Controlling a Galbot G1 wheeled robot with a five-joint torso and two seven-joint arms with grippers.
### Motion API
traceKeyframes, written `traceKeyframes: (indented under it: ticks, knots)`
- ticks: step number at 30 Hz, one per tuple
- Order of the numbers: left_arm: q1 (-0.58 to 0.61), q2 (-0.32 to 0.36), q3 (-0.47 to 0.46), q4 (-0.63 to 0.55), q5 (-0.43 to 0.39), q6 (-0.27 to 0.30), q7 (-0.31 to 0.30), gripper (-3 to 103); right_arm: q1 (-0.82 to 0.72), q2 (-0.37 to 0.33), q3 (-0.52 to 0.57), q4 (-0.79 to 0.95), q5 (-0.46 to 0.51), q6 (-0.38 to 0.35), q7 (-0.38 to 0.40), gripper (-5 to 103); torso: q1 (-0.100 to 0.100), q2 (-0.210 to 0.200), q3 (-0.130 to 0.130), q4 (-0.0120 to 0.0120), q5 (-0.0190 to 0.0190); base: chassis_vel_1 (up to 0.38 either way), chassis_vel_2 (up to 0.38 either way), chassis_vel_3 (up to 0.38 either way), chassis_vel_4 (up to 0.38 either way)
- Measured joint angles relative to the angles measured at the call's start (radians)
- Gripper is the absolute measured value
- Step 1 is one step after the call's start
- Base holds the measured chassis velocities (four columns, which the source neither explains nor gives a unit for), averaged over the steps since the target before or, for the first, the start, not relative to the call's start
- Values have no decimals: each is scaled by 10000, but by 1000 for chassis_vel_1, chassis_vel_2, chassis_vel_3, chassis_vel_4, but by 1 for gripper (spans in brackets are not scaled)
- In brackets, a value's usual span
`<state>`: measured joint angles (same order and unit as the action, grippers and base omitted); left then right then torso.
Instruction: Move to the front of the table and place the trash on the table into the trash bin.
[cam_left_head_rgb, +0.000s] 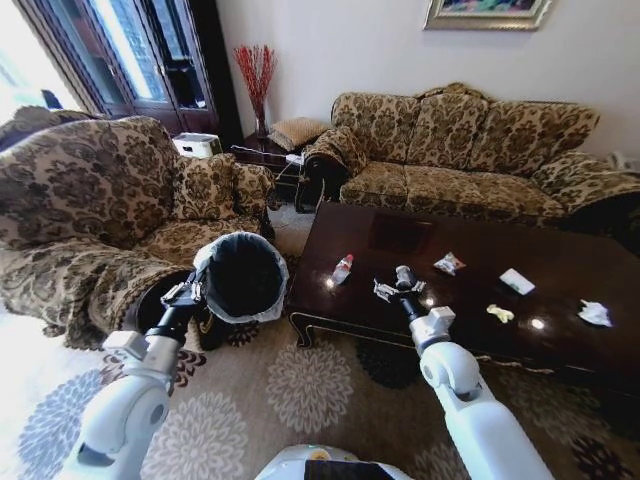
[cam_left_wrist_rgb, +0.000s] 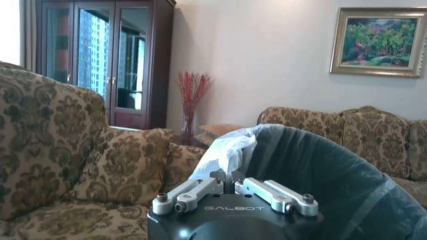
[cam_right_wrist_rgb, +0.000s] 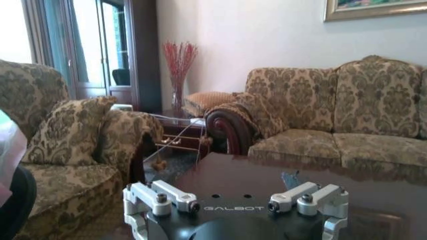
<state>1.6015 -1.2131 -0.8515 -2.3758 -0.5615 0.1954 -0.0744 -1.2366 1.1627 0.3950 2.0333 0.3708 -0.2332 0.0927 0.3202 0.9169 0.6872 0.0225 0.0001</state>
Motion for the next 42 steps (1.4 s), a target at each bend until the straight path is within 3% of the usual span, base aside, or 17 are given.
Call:
traceKeyframes:
  ticks: [7,14,17,19,20,22,23,27,36,42]
  knots:
    - [21,-86,-5,-39,31,0,-1,3,309,-503,-202,-204,-88,50,-228,100,11,-3,4,1,0,-163,163,153,-160]
    - [83,-169,-58,-76,44,0,-7,3,741,-620,-1278,-437,203,160,-314,100,-9,1,-4,-1,-2,-24,15,18,-12]
    - [108,-187,-97,-83,44,0,-17,3,1340,-376,-1960,-812,428,149,180,100,-12,3,-5,3,-3,10,-12,-16,18]
    - [126,-186,-175,-85,34,0,-21,3,2132,102,-2906,-1584,788,138,1286,100,-7,3,-3,6,-2,0,0,0,0]
    - [126,-186,-175,-85,34,0,-21,3,2132,102,-2906,-1584,788,138,1286,100,-7,3,-3,6,-2,0,0,0,0]
    - [117,-163,-213,-78,24,0,-28,3,2537,422,-3476,-2011,1058,52,2394,100,2,1,1,6,-2,0,0,0,0]
    - [100,-134,-224,-32,16,0,-33,3,2752,696,-3935,-2222,1444,-114,3403,100,7,-1,3,6,-1,0,0,0,0]
    - [36,-85,-224,76,12,1,-28,3,2840,1014,-4348,-2439,2017,-317,4437,100,5,0,2,0,-4,0,0,0,0]
    - [-20,-111,-209,123,20,10,0,3,2809,1278,-4409,-2874,2182,-418,4634,100,0,0,0,0,-3,0,0,0,0]
    - [-2,-121,-227,123,19,10,12,3,3096,1484,-4427,-3646,2251,-390,4307,100,0,0,0,-1,-2,0,0,0,0]
